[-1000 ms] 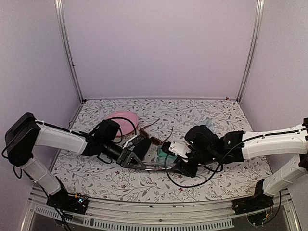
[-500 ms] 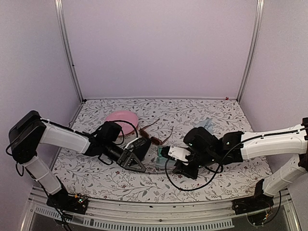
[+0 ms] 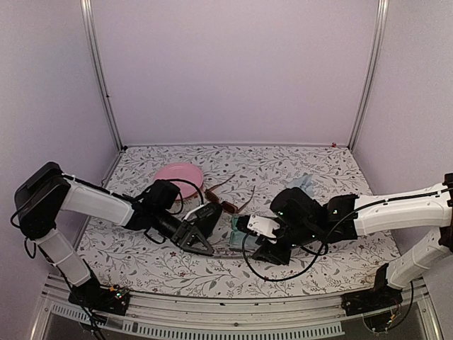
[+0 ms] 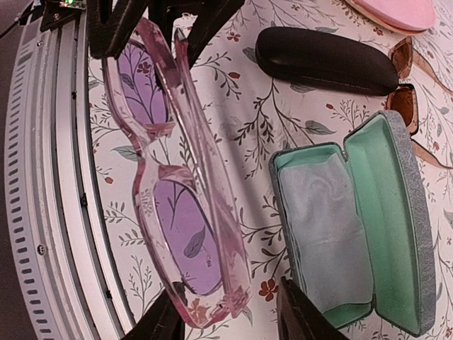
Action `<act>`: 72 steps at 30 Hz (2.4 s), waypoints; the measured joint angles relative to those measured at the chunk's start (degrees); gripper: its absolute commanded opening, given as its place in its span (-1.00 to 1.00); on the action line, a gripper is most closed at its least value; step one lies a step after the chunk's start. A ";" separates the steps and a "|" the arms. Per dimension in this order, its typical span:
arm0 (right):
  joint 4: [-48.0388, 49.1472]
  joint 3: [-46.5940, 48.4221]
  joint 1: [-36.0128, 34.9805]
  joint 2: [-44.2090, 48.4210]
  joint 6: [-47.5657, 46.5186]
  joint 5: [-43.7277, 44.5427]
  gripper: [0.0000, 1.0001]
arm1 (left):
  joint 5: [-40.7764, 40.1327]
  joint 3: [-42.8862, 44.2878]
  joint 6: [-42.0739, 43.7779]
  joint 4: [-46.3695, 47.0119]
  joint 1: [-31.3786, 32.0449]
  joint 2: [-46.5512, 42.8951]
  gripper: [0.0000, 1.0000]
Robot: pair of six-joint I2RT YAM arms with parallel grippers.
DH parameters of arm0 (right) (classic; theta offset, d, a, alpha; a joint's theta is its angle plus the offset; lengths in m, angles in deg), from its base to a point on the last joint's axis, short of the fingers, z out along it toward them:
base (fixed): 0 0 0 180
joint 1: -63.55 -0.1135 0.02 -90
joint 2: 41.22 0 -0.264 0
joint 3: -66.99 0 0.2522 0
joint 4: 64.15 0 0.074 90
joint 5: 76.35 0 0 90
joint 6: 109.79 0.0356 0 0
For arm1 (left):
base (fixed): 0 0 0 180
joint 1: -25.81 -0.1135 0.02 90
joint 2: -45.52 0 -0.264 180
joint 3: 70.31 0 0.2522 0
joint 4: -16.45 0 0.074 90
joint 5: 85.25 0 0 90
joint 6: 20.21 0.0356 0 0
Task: Organize the sunglasses
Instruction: Pass from the left arm to the right
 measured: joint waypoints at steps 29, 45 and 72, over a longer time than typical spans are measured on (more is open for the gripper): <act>0.83 2.67 -2.93 -4.24 -1.81 0.57 -0.40 | 0.61 1.88 1.01 -2.14 1.01 3.41 -0.97; 0.33 2.62 -3.54 -4.28 -2.67 1.60 -0.57 | 0.72 1.95 0.22 -2.23 1.01 3.72 -0.32; -1.53 -1.46 -0.76 1.75 3.21 5.92 -0.70 | -2.05 1.07 1.42 -0.87 0.57 3.15 0.51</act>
